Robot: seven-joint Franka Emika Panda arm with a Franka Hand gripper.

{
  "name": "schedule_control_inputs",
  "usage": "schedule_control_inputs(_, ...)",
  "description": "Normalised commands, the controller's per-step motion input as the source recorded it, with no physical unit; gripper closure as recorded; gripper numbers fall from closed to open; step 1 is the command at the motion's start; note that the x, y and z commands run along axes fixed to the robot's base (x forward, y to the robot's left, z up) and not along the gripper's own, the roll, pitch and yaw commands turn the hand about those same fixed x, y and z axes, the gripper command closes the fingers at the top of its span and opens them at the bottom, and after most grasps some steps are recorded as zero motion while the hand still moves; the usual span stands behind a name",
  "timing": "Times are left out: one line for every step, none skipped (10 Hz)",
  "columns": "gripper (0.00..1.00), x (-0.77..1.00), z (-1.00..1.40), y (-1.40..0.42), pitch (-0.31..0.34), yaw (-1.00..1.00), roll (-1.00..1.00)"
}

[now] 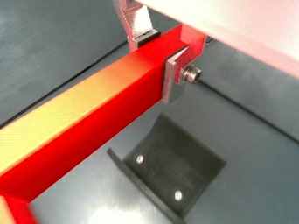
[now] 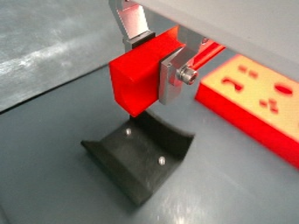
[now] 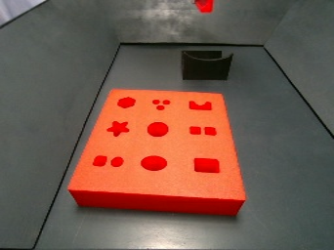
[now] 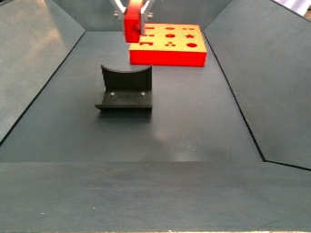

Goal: Pick up the arch object. Move up. Place the arch object on the fixture. Regrasp the arch object. Move to above the board. Insert the arch object.
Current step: Place the arch object on the fixture.

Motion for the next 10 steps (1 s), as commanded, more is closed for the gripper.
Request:
schedule_control_inputs(1.00, 0.36, 0.01, 0.09, 0.123, 0.13, -1.00)
schedule_control_inputs(1.00, 0.29, 0.01, 0.06, 0.155, 0.10, -1.00)
schedule_control_inputs(1.00, 0.20, 0.00, 0.06, 0.203, 0.06, -1.00)
schedule_control_inputs(1.00, 0.13, -0.01, 0.05, 0.212, 0.02, -0.85)
schedule_control_inputs(1.00, 0.08, 0.00, 0.05, 0.194, -0.02, -0.67)
schedule_control_inputs(1.00, 0.06, 0.00, 0.05, 0.151, -0.07, -0.43)
schedule_control_inputs(1.00, 0.07, 0.00, 0.04, 0.133, -0.08, -0.28)
schedule_control_inputs(1.00, 0.07, 0.00, 0.03, 0.123, -0.09, -0.23)
schedule_control_inputs(1.00, 0.10, -1.00, 0.06, 0.085, -0.15, -1.00)
schedule_control_inputs(1.00, 0.10, -1.00, 0.07, 0.075, -0.16, -1.00)
